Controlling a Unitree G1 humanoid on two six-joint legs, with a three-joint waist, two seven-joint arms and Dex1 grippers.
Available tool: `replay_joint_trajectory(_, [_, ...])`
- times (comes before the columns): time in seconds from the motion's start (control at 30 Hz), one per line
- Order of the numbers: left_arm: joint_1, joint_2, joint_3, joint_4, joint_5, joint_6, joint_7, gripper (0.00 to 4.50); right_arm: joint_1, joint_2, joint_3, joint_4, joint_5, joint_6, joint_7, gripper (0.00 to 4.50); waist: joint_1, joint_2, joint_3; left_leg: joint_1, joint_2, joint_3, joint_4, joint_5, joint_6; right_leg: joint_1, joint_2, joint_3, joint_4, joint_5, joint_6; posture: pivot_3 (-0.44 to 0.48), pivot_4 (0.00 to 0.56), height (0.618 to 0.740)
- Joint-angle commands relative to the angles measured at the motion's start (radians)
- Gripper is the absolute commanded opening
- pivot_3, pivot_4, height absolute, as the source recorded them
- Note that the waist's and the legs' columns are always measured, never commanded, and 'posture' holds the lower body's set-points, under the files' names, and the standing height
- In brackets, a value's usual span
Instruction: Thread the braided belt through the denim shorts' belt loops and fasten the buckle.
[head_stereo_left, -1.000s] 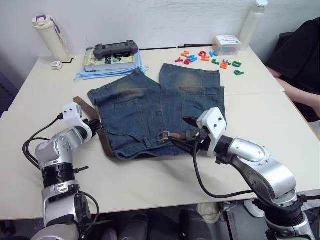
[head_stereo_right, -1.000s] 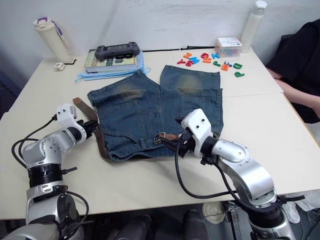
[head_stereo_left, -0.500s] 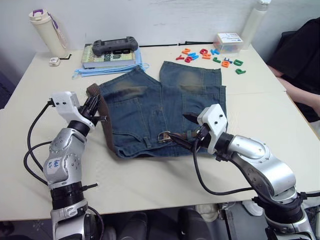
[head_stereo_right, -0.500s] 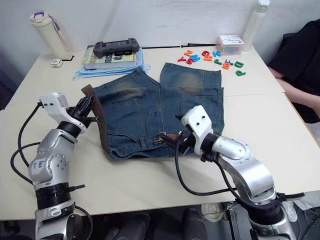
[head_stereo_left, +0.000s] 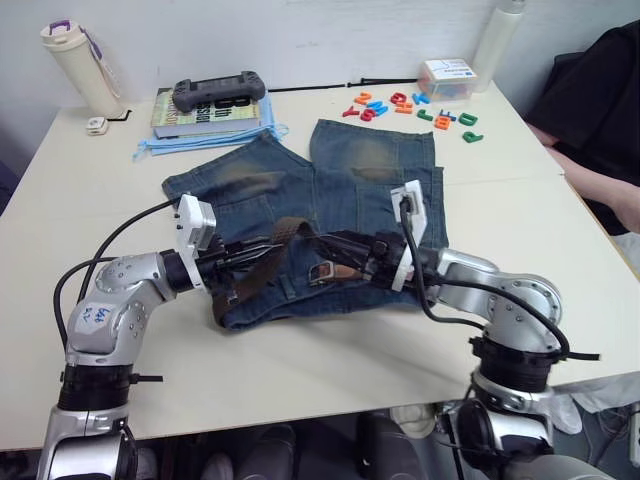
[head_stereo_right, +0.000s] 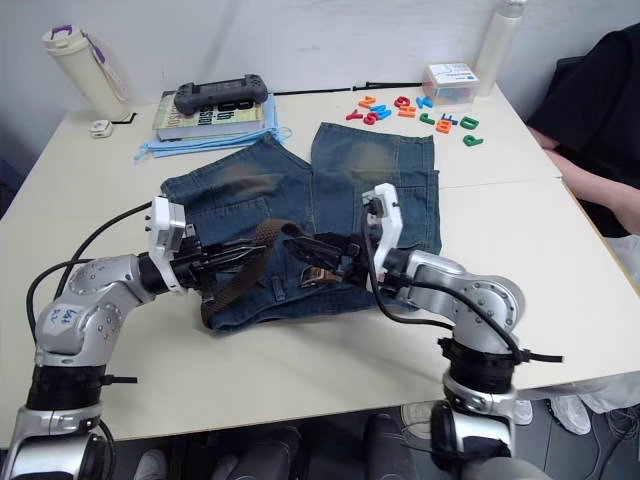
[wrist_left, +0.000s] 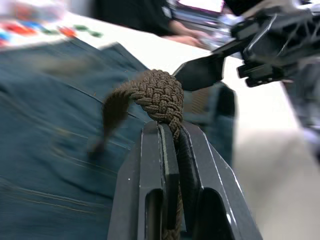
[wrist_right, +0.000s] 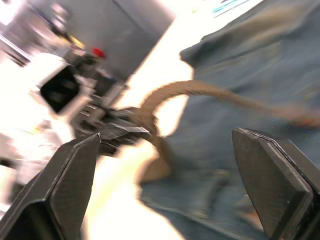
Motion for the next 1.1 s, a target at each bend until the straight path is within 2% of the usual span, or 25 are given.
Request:
replay_joint_trajectory(0.03, [-0.044,0.011,-0.023,0.024,-0.052,0.044,-0.085,0.08,-0.047,0.05,-0.059,0.062,0.145,0.022,-0.099,4.5,-0.002,0.0,0.0,0.0,0.0,0.0,0.0,0.0,0.0,0.0,0.0,0.0,0.001,0.0,0.0,0.0,0.15,0.738])
replay_joint_trajectory(0.23, [-0.095,-0.023,-0.022,0.024,-0.095,0.106,-0.078,0.08,-0.038,0.061,-0.041,0.123,0.23,0.034,-0.201,4.5,-0.018,0.0,0.0,-0.002,0.0,0.0,0.0,0.0,0.0,-0.002,0.0,0.0,0.004,0.0,0.0,0.0,0.15,0.738])
replay_joint_trajectory(0.37, [-0.088,-0.01,-0.026,0.016,-0.092,0.117,-0.098,0.08,-0.025,0.052,-0.029,0.137,0.281,0.021,-0.242,4.5,-0.027,0.001,0.0,-0.002,0.0,0.0,0.0,0.0,0.0,-0.002,0.0,0.001,0.005,0.0,0.0,0.0,0.15,0.738])
replay_joint_trajectory(0.57, [-0.019,0.078,-0.099,-0.031,-0.05,0.093,-0.218,0.08,-0.074,0.033,-0.057,0.209,0.336,-0.06,-0.282,4.5,-0.038,0.001,0.001,-0.002,0.0,0.002,-0.002,0.0,0.0,-0.008,0.0,0.003,0.007,0.0,0.0,0.0,0.15,0.738])
replay_joint_trajectory(0.77, [0.005,0.106,-0.116,-0.016,-0.023,0.062,-0.235,0.08,-0.077,0.027,-0.034,0.196,0.377,-0.115,-0.315,4.5,-0.034,0.002,0.001,-0.003,0.0,0.002,-0.001,0.0,0.0,-0.008,0.0,0.003,0.006,0.0,0.0,0.0,0.15,0.738])
replay_joint_trajectory(0.87, [0.005,0.113,-0.115,-0.007,-0.019,0.056,-0.242,0.0,-0.06,0.026,-0.019,0.174,0.394,-0.138,-0.332,3.78,-0.034,0.002,0.001,-0.003,0.0,0.002,-0.001,0.0,0.0,-0.008,0.0,0.003,0.006,0.0,0.0,0.0,0.15,0.738])
replay_joint_trajectory(1.1, [0.003,0.145,-0.115,0.017,-0.001,0.041,-0.267,0.0,-0.012,0.003,0.012,0.13,0.405,-0.193,-0.364,0.57,-0.034,0.002,0.001,-0.003,0.0,0.003,-0.001,0.0,0.0,-0.008,0.0,0.003,0.006,0.0,0.0,0.0,0.15,0.738])
